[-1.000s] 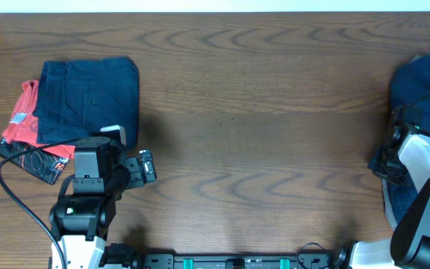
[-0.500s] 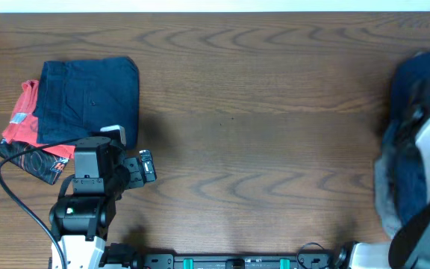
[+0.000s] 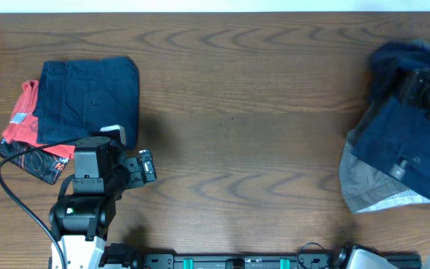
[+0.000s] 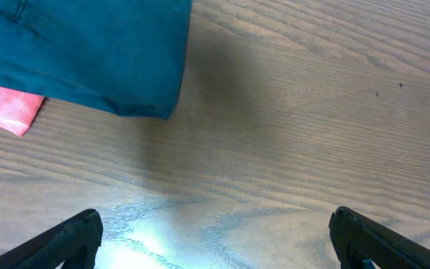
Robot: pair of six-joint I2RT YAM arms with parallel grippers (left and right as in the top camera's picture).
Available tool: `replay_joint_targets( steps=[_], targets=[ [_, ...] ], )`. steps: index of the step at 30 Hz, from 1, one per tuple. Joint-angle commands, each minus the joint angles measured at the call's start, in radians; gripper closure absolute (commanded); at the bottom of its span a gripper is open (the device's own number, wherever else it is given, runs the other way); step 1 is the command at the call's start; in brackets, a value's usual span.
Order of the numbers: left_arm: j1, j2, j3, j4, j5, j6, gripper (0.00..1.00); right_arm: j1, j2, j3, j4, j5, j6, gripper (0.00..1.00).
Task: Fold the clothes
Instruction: 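Grasp the navy shorts with the right gripper and drag them toward center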
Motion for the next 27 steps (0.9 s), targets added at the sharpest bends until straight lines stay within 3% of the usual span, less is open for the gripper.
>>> replay_joint_targets(
  steps=[1, 7, 17, 18, 20, 21, 23, 27],
  targets=[
    [0.003, -0.001, 0.021, -0.002, 0.003, -0.002, 0.02, 0.013, -0.045, 0.013, 0.019, -0.32, -0.037, 0.99],
    [0.003, -0.001, 0.021, 0.011, 0.003, -0.002, 0.02, 0.195, 0.0, -0.015, 0.029, -0.377, -0.013, 0.99],
    [0.003, -0.001, 0.021, 0.028, 0.004, -0.002, 0.02, 0.533, 0.186, -0.017, 0.298, -0.291, 0.216, 0.98],
    [0.003, -0.001, 0.021, 0.028, 0.004, -0.003, 0.02, 0.556, 0.204, -0.017, 0.293, -0.272, 0.214, 0.82],
    [0.003, -0.001, 0.021, 0.029, 0.004, -0.031, 0.02, 0.583, 0.233, -0.017, 0.251, -0.206, 0.213, 0.34],
    [0.003, -0.001, 0.021, 0.031, 0.005, -0.06, 0.02, 0.589, 0.243, -0.017, 0.223, -0.16, 0.214, 0.2],
    [0.003, -0.001, 0.021, 0.041, 0.037, -0.122, 0.02, 0.584, 0.255, -0.017, 0.14, -0.019, 0.222, 0.01],
    [0.003, 0.022, 0.02, 0.093, 0.163, -0.193, 0.02, 0.512, 0.249, -0.016, -0.023, 0.271, 0.323, 0.01]
  ],
)
